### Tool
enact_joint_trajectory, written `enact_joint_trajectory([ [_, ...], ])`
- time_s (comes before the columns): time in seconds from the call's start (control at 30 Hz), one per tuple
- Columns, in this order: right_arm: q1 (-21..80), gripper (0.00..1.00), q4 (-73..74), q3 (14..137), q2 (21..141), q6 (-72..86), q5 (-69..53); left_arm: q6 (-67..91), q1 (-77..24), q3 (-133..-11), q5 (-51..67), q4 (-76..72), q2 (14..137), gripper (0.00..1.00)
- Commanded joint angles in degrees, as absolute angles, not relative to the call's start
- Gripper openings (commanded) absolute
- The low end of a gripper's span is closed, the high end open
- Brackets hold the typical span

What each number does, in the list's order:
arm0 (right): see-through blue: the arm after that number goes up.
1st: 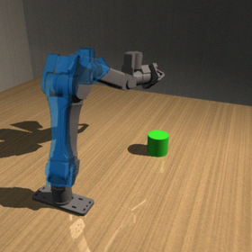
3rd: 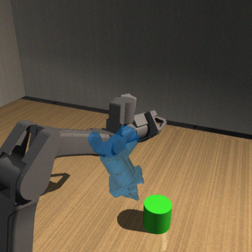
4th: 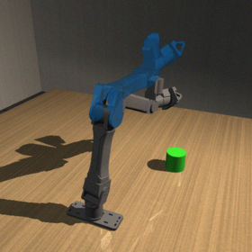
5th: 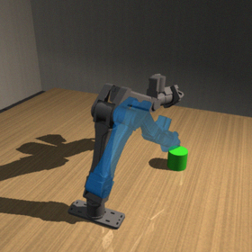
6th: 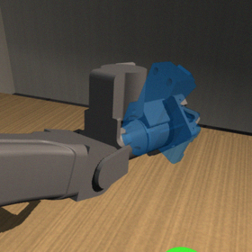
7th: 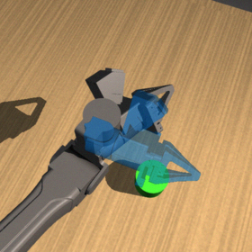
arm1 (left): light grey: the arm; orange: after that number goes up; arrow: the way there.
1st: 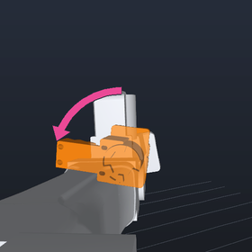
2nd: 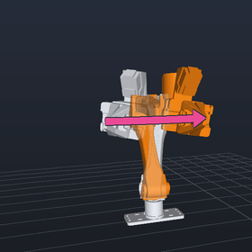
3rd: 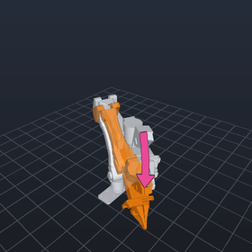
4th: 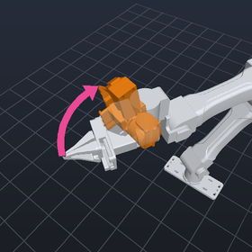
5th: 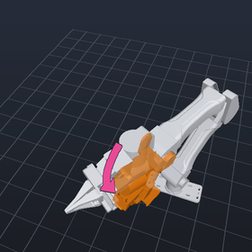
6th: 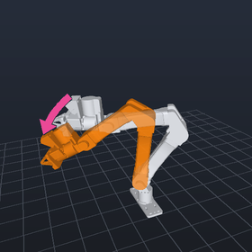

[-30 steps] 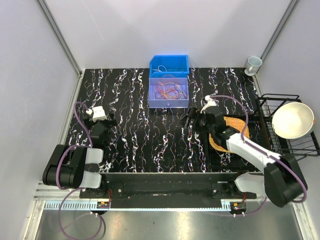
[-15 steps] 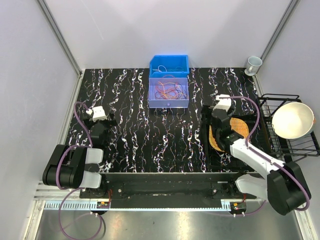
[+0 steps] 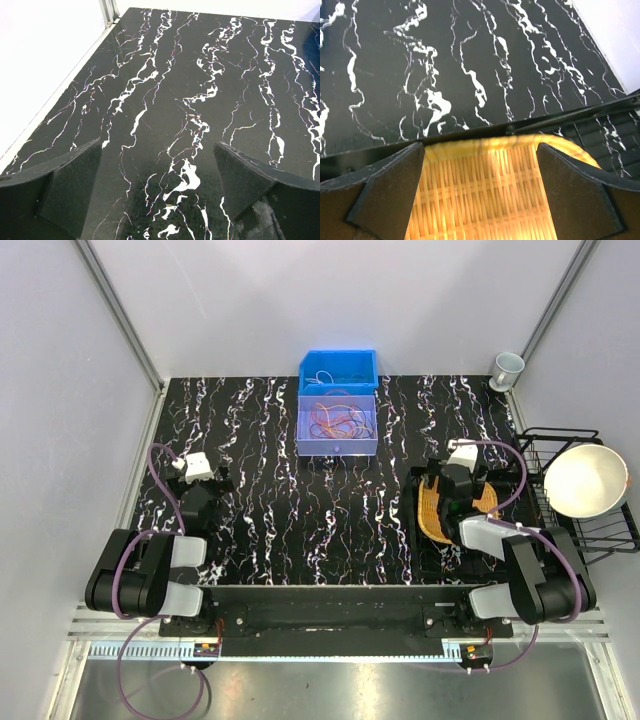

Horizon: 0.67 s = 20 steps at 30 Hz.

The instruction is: Untangle the cables

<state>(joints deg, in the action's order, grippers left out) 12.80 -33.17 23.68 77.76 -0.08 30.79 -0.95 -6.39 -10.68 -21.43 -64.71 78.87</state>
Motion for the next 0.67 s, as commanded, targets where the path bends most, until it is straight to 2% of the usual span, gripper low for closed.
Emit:
enact_joint_trajectory([
  [0.0,12.3,1.0,-48.5,23.6,81.2,-1.4,34.8,-0.2,-6.2,-11.8,-20.4,-67.5,79.0,0.99],
  [0.03,12.2,1.0,-48.0,24.7,82.3,-0.4,40.3,-0.2,-6.2,-11.8,-20.4,-67.5,79.0,0.99],
  [0.23,12.1,1.0,-37.6,37.3,93.0,2.1,53.5,-0.2,-6.3,-11.8,-20.4,-67.6,79.0,0.99],
  [0.37,12.1,1.0,-38.1,36.7,92.3,1.1,49.4,-0.3,-6.2,-11.7,-20.4,-67.6,79.0,0.99],
  [0.63,12.1,1.0,-41.6,35.4,92.5,0.4,48.7,-0.2,-6.2,-11.8,-20.4,-67.6,79.0,0.99],
])
